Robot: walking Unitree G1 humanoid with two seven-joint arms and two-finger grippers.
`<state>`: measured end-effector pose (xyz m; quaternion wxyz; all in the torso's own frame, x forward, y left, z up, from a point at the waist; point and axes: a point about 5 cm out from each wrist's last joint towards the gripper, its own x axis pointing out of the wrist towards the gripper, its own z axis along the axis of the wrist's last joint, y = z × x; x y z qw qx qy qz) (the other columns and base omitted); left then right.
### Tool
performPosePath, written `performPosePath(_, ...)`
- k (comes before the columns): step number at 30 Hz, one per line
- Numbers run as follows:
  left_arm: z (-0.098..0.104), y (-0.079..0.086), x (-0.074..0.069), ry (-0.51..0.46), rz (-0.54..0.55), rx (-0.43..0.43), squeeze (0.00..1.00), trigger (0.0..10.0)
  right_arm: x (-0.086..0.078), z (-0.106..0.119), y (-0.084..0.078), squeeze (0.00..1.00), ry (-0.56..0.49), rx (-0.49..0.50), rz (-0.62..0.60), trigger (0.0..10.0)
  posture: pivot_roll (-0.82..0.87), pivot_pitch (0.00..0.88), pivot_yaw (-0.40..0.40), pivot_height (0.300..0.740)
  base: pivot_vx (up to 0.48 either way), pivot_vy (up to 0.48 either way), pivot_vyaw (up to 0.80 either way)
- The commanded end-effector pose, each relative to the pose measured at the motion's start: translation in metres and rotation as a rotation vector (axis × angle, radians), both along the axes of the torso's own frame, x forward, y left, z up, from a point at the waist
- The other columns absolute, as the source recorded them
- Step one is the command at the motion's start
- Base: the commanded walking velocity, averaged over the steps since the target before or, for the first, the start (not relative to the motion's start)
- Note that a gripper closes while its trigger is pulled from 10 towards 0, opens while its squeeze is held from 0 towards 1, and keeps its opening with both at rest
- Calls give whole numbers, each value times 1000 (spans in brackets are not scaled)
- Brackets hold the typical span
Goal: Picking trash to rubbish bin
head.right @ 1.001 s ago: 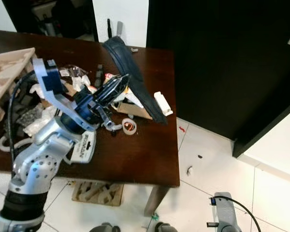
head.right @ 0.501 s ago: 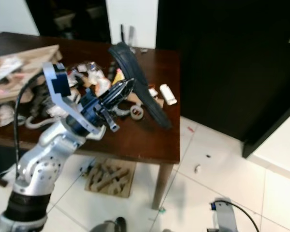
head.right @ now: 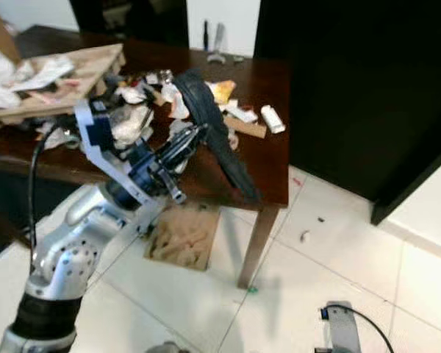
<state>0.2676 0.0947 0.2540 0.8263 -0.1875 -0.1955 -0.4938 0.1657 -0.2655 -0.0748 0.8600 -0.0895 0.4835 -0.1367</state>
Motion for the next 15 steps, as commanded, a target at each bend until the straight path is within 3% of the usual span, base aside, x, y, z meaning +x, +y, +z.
performPosePath(1, 3, -4, -4, -23, -27, -1, 0, 10000, -9, -3, -2, 0, 26, -2, -24, 10000, 97, 117, -50, 740, -300, 0, 0)
performPosePath(15, 2, -7, -4, -17, -52, 5, 0, 10000, -13, -6, 0, 0, 33, 13, -44, 10000, 86, 122, -37, 740, -299, 0, 0)
